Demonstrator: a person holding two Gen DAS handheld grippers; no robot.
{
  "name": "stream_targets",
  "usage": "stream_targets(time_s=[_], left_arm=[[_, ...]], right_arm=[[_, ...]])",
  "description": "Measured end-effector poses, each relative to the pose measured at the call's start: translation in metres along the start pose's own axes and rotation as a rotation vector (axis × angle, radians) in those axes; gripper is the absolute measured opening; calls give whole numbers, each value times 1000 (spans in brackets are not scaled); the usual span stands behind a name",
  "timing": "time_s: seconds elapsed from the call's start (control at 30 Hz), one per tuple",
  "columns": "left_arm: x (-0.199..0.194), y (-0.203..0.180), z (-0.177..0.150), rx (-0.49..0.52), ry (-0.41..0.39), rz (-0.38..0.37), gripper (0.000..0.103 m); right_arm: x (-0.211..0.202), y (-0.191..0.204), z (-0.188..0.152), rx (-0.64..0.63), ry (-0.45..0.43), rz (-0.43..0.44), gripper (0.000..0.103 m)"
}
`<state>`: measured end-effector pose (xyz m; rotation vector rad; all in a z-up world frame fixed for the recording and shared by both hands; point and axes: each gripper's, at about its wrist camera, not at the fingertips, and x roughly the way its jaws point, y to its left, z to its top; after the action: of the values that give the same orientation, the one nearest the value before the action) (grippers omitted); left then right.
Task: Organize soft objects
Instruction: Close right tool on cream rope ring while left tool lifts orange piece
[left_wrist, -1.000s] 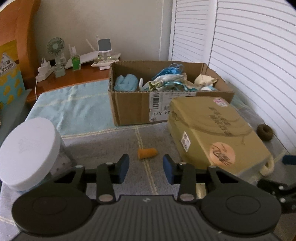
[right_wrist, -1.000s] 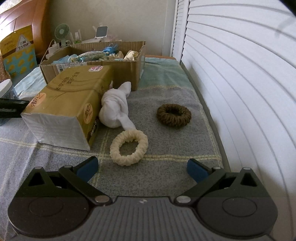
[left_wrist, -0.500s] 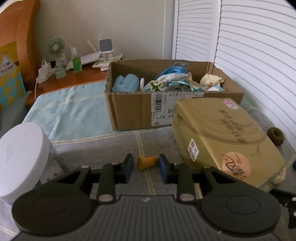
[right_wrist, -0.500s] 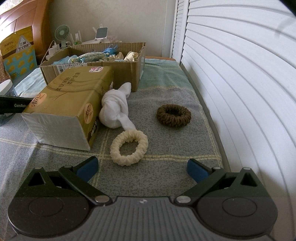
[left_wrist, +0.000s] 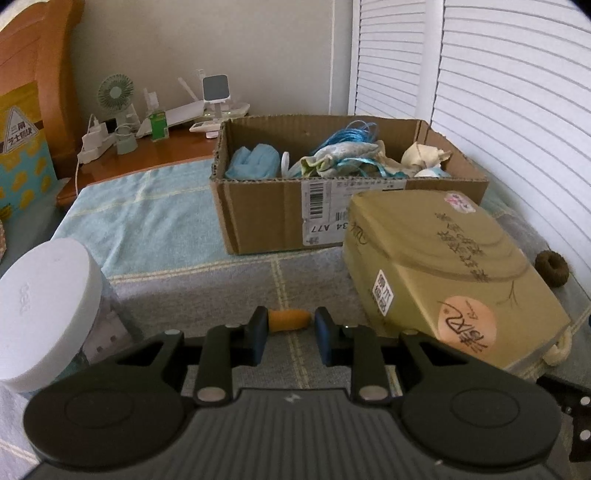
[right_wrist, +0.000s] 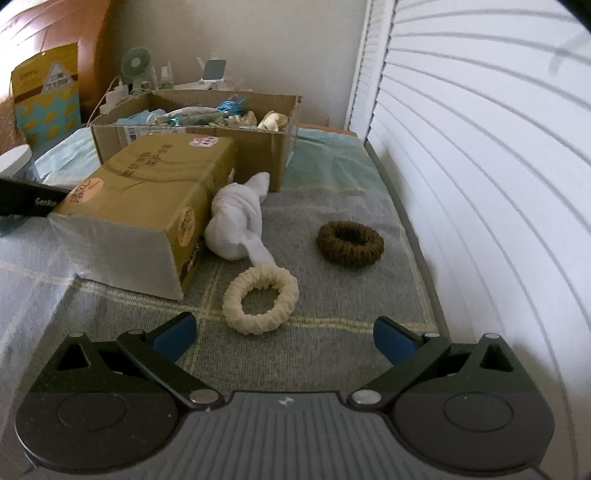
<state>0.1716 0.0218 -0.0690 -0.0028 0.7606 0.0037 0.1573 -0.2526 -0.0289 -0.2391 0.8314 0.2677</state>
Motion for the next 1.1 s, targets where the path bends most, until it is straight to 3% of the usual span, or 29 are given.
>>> stream_targets(time_s=[0.17,0.37,0.57,1.1], left_arm=[[0,1,0,-3,1,-4,26],[0,1,0,-4,-3,-6,26],[0,3,0,-4,1,-17,23],[-13,5,-1,62,14,-79,23]], right_arm=[[-1,-2,3,11,-11,41,83],[1,2,9,-13,-21,40,67],[3,2,14,-6,-17,37,45],[-11,1,15,3,-14,15,44]])
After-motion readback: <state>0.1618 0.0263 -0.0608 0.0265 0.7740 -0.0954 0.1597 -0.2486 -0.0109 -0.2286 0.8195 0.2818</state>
